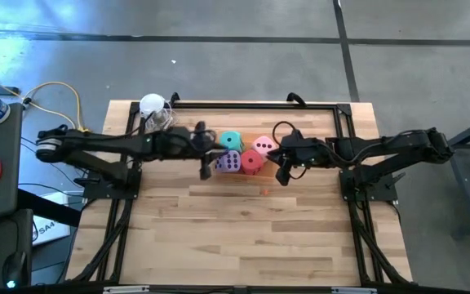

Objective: Pick & Place Dice
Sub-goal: Put the small black dice into the orange bin

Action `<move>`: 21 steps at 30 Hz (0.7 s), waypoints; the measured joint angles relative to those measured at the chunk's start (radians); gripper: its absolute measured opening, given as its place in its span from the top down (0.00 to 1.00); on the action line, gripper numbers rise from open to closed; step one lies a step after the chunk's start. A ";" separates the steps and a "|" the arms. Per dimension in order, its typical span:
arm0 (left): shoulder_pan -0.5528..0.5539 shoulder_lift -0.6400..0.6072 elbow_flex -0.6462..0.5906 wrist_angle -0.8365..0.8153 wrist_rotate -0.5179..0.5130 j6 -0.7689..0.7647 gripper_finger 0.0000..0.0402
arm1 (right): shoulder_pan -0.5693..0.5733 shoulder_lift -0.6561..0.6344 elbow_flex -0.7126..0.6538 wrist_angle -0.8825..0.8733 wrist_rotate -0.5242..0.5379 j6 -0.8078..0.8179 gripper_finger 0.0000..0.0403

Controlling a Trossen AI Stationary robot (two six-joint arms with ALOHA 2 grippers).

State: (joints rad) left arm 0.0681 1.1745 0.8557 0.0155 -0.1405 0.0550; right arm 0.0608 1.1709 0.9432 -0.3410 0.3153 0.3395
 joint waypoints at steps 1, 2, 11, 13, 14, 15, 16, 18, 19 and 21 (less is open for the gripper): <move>0.015 0.025 0.025 0.001 0.006 0.013 0.85 | 0.000 0.000 0.000 0.010 0.000 -0.003 0.87; 0.032 0.054 0.050 0.000 0.022 0.024 0.85 | 0.000 0.000 0.000 0.020 0.000 -0.003 0.87; 0.177 0.296 0.122 0.004 0.216 -0.046 0.85 | 0.026 0.000 0.000 0.043 -0.003 0.028 0.87; 0.193 0.330 0.122 0.008 0.236 -0.059 0.85 | 0.035 0.000 0.000 0.043 -0.003 0.028 0.87; 0.199 0.347 0.123 0.022 0.240 -0.060 0.85 | 0.038 0.000 0.000 0.043 -0.002 0.029 0.87; 0.203 0.359 0.124 0.028 0.241 -0.061 0.85 | 0.043 0.000 0.000 0.045 0.000 0.030 0.87; 0.206 0.367 0.124 0.029 0.241 -0.062 0.85 | 0.045 0.000 0.000 0.045 0.000 0.030 0.87; 0.207 0.380 0.124 0.046 0.244 -0.081 0.84 | 0.046 0.000 0.000 0.047 0.000 0.031 0.87; 0.208 0.381 0.124 0.049 0.243 -0.093 0.84 | 0.046 0.000 0.000 0.046 0.000 0.034 0.87; 0.208 0.381 0.124 0.068 0.232 -0.115 0.82 | 0.046 0.000 0.000 0.047 0.000 0.034 0.87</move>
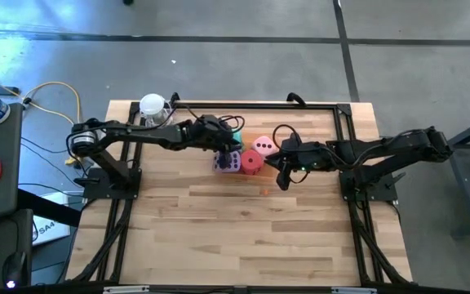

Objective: Pick & Place Dice
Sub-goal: Put the small black dice into the orange bin, then put the small orange dice into the orange bin

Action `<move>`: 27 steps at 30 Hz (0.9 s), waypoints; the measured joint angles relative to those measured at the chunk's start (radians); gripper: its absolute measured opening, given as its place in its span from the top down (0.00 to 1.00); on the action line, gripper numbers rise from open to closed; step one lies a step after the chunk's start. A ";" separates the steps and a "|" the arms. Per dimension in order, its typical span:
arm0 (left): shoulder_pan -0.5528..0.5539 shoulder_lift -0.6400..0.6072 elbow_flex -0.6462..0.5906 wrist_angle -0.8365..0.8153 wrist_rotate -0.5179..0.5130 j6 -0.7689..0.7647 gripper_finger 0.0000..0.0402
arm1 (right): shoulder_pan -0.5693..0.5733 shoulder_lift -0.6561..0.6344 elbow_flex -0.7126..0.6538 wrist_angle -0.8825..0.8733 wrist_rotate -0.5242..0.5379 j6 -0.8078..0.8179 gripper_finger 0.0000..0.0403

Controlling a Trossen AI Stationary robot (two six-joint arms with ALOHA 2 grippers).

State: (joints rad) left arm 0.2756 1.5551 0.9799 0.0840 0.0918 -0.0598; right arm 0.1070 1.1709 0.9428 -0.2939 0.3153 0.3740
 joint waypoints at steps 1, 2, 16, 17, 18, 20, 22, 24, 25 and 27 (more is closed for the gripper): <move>0.000 0.000 0.001 0.010 -0.011 -0.007 0.81 | 0.000 0.000 0.000 0.000 0.000 0.000 0.87; 0.000 0.000 0.001 0.021 -0.015 -0.010 0.80 | 0.000 0.000 0.000 0.000 0.000 0.000 0.87; 0.000 0.014 0.001 0.100 -0.018 -0.089 0.69 | 0.000 0.000 0.000 0.007 0.000 -0.009 0.87; 0.000 0.014 0.001 0.102 -0.015 -0.091 0.68 | 0.000 0.000 0.000 0.007 0.000 -0.009 0.87; 0.000 0.014 0.001 0.106 -0.004 -0.091 0.67 | 0.000 0.000 0.000 0.007 0.000 -0.010 0.87; 0.000 0.014 0.001 0.107 0.029 -0.093 0.65 | 0.000 0.000 0.000 0.005 -0.001 -0.011 0.87; 0.000 0.012 0.001 0.106 0.060 -0.118 0.62 | 0.000 0.000 0.000 -0.004 -0.004 -0.011 0.87; -0.004 0.005 0.001 0.104 0.082 -0.157 0.59 | 0.000 0.000 0.000 -0.027 -0.006 -0.012 0.87; -0.007 -0.002 0.001 0.104 0.087 -0.179 0.58 | 0.000 0.000 0.000 -0.045 -0.012 -0.011 0.87; -0.011 -0.021 0.001 0.092 0.118 -0.231 0.57 | 0.000 0.000 0.000 -0.085 -0.037 -0.010 0.87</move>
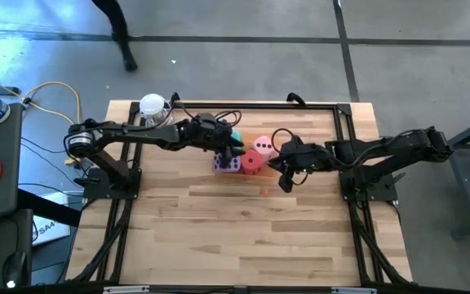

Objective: Pick & Place Dice
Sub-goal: Put the small orange dice into the orange bin

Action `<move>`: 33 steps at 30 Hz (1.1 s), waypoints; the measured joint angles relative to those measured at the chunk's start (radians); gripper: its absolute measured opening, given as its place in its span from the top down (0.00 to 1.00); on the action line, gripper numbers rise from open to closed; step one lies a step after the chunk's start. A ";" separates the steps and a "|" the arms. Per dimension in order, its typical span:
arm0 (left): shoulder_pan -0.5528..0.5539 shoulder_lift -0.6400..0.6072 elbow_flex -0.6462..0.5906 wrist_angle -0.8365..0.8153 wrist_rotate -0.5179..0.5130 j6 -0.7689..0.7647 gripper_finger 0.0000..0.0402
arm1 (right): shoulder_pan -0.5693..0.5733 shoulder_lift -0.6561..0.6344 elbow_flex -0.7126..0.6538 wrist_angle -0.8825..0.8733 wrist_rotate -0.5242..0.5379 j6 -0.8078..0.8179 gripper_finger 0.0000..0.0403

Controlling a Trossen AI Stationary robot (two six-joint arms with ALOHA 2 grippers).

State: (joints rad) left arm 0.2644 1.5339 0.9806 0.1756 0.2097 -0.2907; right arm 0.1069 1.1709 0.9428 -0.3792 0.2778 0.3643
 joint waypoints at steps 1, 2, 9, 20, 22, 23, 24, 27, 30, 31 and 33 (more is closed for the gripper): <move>-0.002 -0.013 0.000 0.001 0.021 -0.020 0.56 | 0.000 0.000 0.000 -0.019 -0.009 0.005 0.87; -0.005 -0.026 0.000 -0.003 0.045 -0.032 0.56 | 0.000 0.000 0.000 -0.038 -0.018 0.014 0.87; -0.016 -0.171 0.000 -0.162 0.188 0.017 0.56 | 0.004 0.000 0.000 -0.159 -0.038 0.087 0.87; -0.181 -0.391 0.000 -0.485 -0.096 -0.038 0.56 | 0.100 -0.001 0.000 -0.370 -0.151 0.273 0.87; -0.225 -0.395 0.000 -0.493 -0.116 -0.071 0.56 | 0.126 -0.001 0.000 -0.419 -0.151 0.315 0.87; -0.247 -0.395 0.000 -0.493 -0.117 -0.083 0.56 | 0.142 -0.001 0.000 -0.438 -0.152 0.337 0.87; -0.267 -0.393 0.000 -0.494 -0.119 -0.095 0.56 | 0.161 -0.001 -0.003 -0.447 -0.150 0.360 0.87; -0.332 -0.379 0.000 -0.489 -0.147 -0.138 0.56 | 0.217 -0.001 -0.029 -0.444 -0.152 0.407 0.87; -0.394 -0.366 -0.001 -0.492 -0.203 -0.185 0.56 | 0.270 -0.001 -0.066 -0.423 -0.134 0.457 0.87; -0.413 -0.363 -0.001 -0.489 -0.220 -0.195 0.56 | 0.288 -0.001 -0.080 -0.400 -0.111 0.477 0.87; -0.447 -0.357 -0.001 -0.491 -0.242 -0.203 0.56 | 0.325 -0.001 -0.115 -0.326 -0.067 0.513 0.87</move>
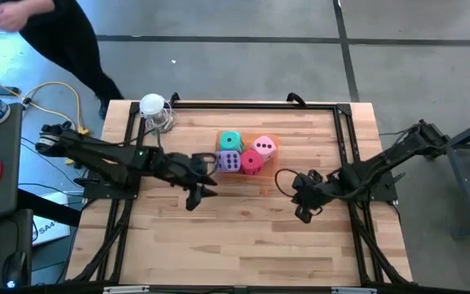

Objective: Pick & Place Dice
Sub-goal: Put the small orange dice into the orange bin

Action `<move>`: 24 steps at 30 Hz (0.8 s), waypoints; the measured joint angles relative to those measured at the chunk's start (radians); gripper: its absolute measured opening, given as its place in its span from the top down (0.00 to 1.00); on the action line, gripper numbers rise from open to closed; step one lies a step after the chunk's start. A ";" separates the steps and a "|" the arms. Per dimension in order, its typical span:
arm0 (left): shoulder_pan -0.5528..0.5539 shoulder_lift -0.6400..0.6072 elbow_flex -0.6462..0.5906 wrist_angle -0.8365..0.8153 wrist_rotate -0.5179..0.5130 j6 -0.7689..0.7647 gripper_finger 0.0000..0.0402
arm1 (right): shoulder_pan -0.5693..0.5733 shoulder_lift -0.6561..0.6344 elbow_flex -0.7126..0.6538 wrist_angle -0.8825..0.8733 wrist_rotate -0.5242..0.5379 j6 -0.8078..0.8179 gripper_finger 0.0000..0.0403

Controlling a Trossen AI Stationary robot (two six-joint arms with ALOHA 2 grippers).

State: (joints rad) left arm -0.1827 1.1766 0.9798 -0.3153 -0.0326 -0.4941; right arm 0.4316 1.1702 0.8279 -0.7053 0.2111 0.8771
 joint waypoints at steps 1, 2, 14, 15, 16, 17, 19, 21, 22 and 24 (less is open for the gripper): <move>-0.016 0.000 0.000 0.000 -0.004 0.000 0.56 | 0.015 0.000 -0.019 0.043 0.021 0.013 0.86; -0.029 0.000 0.000 0.000 -0.010 0.000 0.56 | 0.029 0.000 -0.035 0.086 0.040 0.026 0.86; -0.108 0.000 0.000 0.001 -0.003 -0.026 0.56 | 0.088 0.209 -0.110 0.402 0.252 -0.036 0.61; -0.119 0.000 0.000 0.001 0.014 -0.029 0.56 | 0.089 0.239 -0.111 0.429 0.269 -0.053 0.60; -0.130 0.000 0.000 0.001 0.030 -0.030 0.56 | 0.088 0.270 -0.111 0.460 0.286 -0.058 0.60; -0.145 0.000 0.000 0.001 0.046 -0.033 0.56 | 0.083 0.297 -0.111 0.489 0.292 -0.049 0.60; -0.176 0.000 0.000 0.001 0.050 -0.045 0.56 | 0.070 0.345 -0.111 0.527 0.294 0.008 0.60; -0.203 0.000 0.000 0.001 0.050 -0.045 0.56 | 0.053 0.386 -0.111 0.569 0.285 0.088 0.62; -0.214 0.000 0.000 0.001 0.050 -0.045 0.56 | 0.046 0.403 -0.110 0.581 0.281 0.131 0.62; -0.234 0.000 0.000 0.001 0.042 -0.045 0.56 | 0.036 0.431 -0.110 0.592 0.281 0.196 0.64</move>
State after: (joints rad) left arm -0.4165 1.1763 0.9798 -0.3141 0.0095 -0.5392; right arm 0.4679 1.6012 0.7177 -0.1136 0.4925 1.0733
